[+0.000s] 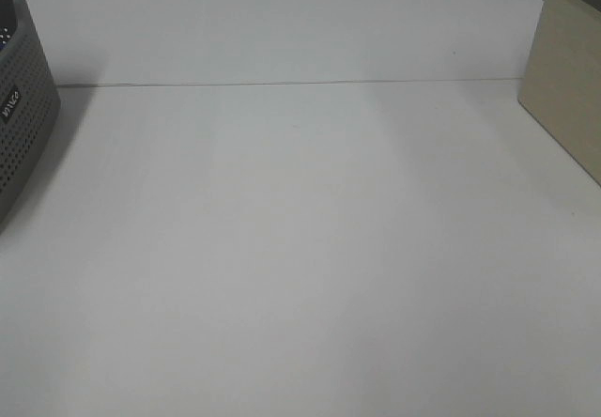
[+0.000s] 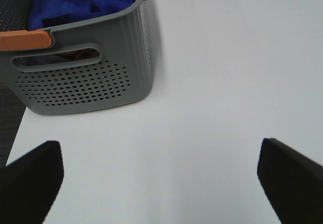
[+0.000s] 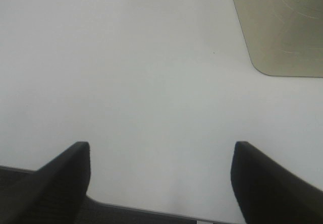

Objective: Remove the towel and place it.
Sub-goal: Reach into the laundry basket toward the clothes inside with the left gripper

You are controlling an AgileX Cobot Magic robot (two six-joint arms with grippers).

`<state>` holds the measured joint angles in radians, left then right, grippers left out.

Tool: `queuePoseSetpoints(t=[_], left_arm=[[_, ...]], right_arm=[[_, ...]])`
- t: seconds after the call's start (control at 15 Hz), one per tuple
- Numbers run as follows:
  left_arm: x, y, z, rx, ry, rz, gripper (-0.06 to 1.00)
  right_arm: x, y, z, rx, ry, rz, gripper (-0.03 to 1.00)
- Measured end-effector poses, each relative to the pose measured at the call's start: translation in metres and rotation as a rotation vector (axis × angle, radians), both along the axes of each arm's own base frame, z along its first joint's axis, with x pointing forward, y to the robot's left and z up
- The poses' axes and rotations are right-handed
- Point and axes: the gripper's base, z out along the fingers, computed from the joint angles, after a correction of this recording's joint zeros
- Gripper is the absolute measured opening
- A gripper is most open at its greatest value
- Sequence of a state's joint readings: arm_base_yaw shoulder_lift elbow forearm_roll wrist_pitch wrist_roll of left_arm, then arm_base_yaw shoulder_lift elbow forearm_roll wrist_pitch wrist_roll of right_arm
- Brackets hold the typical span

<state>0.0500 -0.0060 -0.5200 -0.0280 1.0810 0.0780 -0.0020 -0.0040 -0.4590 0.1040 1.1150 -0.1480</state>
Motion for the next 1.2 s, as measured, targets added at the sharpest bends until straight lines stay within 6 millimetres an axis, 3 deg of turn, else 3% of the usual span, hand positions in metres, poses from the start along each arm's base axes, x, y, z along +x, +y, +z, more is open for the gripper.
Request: queuePoseSetpoints(t=[1.2], left_arm=[[0.0000, 0.0000, 0.0000, 0.000, 0.000, 0.000, 0.99]], right_arm=[[0.0000, 0.0000, 0.0000, 0.000, 0.000, 0.000, 0.75]])
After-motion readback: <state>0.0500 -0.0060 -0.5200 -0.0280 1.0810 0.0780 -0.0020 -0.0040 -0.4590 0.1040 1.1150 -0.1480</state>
